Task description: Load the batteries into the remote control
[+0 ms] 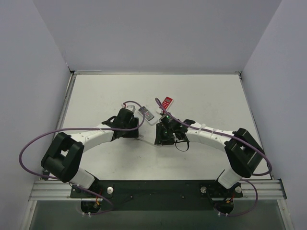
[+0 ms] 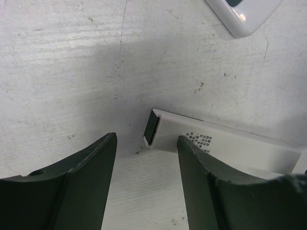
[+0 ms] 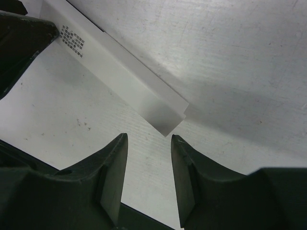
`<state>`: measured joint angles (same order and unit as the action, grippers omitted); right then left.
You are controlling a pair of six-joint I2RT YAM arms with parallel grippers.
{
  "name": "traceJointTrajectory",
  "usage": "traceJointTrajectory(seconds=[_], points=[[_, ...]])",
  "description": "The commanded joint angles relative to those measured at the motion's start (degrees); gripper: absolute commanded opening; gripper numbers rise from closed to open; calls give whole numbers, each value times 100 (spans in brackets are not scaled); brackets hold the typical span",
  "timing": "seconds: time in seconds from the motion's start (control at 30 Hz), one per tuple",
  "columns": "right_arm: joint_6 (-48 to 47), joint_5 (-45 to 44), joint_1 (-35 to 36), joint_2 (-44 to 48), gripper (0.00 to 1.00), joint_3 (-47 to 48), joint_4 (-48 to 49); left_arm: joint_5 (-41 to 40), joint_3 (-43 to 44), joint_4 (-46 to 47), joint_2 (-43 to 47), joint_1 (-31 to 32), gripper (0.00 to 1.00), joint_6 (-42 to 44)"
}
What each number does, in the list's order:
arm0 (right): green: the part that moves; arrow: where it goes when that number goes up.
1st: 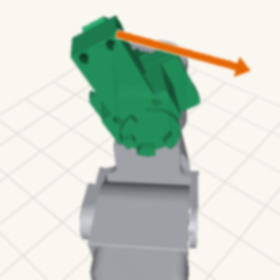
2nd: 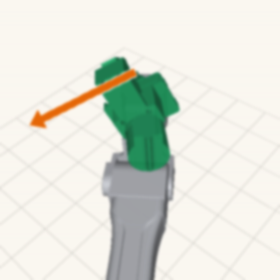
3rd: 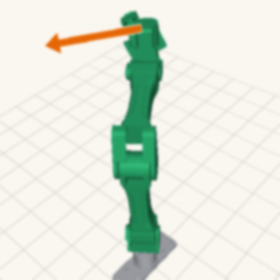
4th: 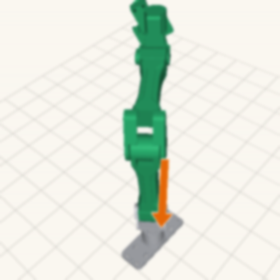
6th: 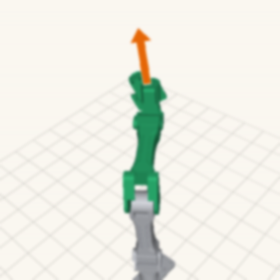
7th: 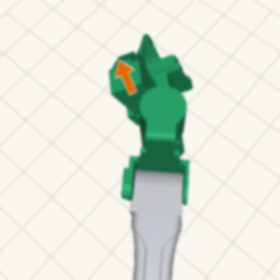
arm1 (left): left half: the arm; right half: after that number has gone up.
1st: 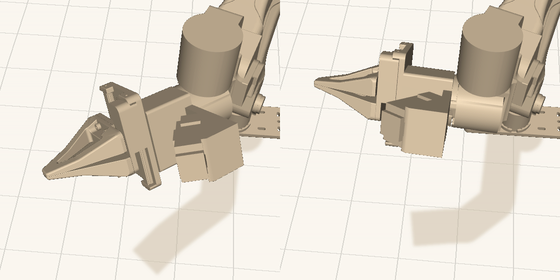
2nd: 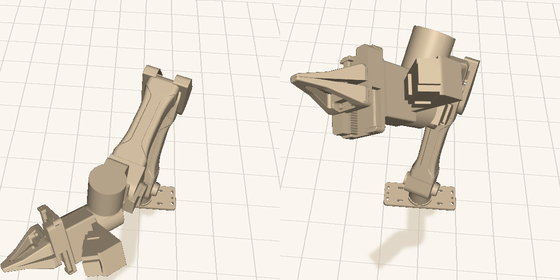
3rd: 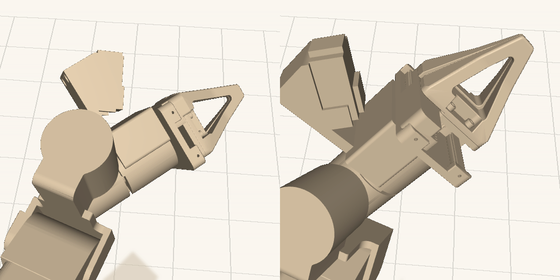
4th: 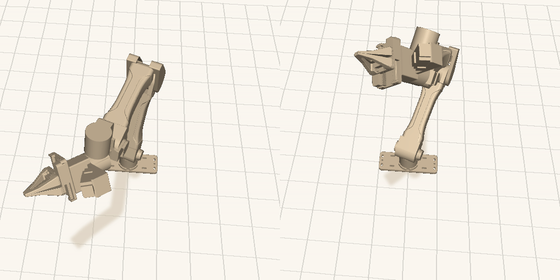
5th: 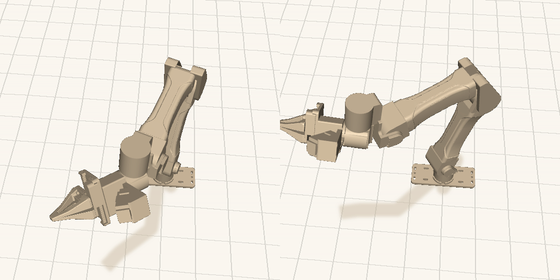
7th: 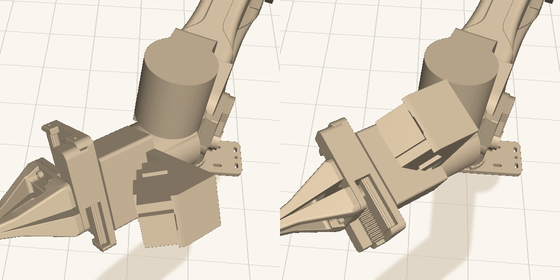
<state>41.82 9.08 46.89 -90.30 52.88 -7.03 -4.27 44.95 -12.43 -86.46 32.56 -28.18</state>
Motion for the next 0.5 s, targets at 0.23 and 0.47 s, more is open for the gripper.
traceJointTrajectory(seconds=[0.23,0.47], points=[[80,-240,-40,-339,32,38,-212,-39,-83,21,-135,93,60,-82],[133,-258,-57,-436,25,108,-141,-21,-83,47,-144,102,59,-82]])
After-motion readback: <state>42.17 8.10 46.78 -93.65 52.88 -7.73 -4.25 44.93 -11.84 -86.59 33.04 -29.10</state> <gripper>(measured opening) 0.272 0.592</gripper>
